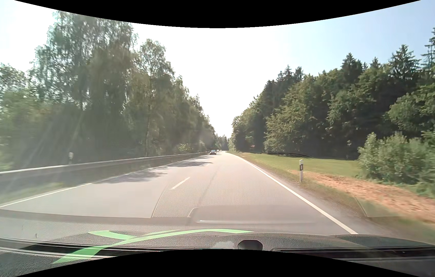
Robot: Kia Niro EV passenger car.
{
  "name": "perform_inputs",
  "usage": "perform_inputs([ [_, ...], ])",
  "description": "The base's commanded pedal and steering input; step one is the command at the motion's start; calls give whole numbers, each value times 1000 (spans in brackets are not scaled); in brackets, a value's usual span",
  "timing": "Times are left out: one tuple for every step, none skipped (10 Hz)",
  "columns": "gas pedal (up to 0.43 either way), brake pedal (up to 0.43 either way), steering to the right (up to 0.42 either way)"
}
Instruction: Follow the waypoints while adhering to traffic rules and regulations
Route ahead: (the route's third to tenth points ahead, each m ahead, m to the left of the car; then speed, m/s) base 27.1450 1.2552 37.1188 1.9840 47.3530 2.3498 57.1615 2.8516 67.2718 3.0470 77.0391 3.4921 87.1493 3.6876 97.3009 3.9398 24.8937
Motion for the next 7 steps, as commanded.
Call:
perform_inputs([
  [197, 0, -3],
  [197, 0, -3],
  [197, 0, -3],
  [197, 0, -3],
  [197, 0, -4],
  [197, 0, -4],
  [197, 0, -4],
])
